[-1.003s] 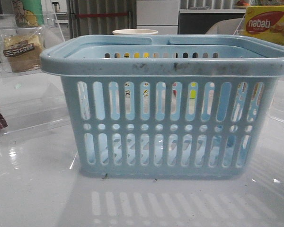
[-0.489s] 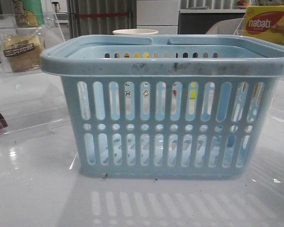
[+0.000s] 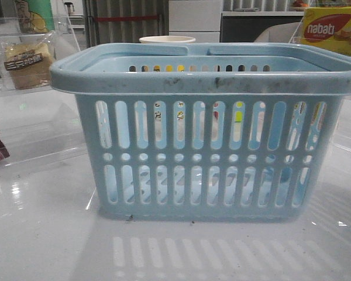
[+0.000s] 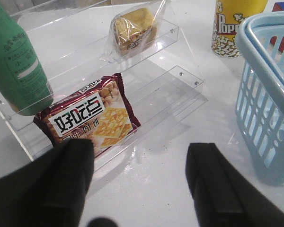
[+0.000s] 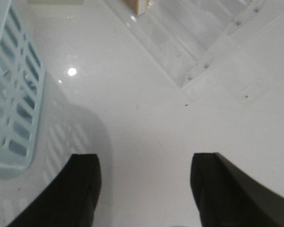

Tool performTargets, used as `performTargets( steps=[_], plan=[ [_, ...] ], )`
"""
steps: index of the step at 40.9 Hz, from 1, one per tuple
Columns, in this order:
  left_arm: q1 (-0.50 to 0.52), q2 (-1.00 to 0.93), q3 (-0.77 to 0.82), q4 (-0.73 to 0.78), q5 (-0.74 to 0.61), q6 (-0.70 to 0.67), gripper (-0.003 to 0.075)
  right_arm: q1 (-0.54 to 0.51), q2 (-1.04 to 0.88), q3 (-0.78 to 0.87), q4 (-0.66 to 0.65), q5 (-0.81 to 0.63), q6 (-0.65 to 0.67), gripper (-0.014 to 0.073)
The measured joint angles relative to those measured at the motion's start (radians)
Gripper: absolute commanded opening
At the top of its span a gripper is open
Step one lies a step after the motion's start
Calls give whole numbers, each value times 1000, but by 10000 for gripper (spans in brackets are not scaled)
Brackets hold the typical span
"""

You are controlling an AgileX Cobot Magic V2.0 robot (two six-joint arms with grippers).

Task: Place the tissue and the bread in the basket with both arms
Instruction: 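Grasp the white tissue pack with the right gripper and lift it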

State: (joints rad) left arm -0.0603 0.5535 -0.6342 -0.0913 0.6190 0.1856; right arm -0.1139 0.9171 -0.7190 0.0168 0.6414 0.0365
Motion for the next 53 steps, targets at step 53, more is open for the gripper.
performTargets(
  steps=[53],
  plan=[
    [0, 0, 0, 0, 1, 0, 380, -98, 957, -714, 2, -131, 0, 517]
  ],
)
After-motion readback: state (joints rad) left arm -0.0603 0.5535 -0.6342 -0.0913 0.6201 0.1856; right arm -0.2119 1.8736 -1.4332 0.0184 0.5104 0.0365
